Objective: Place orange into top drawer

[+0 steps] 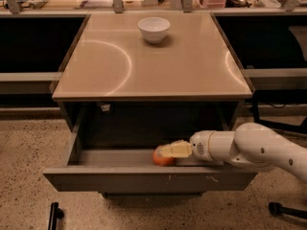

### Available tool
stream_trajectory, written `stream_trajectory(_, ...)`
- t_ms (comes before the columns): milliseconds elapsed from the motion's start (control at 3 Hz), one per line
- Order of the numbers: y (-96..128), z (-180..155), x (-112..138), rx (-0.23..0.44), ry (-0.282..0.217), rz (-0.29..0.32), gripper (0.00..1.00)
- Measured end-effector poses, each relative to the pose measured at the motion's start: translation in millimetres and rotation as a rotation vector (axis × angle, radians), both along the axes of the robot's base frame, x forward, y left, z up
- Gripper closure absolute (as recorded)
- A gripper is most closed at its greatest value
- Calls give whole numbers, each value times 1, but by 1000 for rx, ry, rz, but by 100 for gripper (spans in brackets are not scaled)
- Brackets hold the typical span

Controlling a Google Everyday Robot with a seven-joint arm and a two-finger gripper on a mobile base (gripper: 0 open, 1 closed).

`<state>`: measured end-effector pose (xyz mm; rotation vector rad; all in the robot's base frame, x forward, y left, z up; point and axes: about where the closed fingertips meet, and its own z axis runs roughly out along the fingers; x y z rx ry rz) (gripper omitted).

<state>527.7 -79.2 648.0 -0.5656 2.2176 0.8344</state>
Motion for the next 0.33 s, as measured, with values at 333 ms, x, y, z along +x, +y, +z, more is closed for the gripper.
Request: stream_trajectory(333, 0, 0, 0, 0, 0, 0, 0)
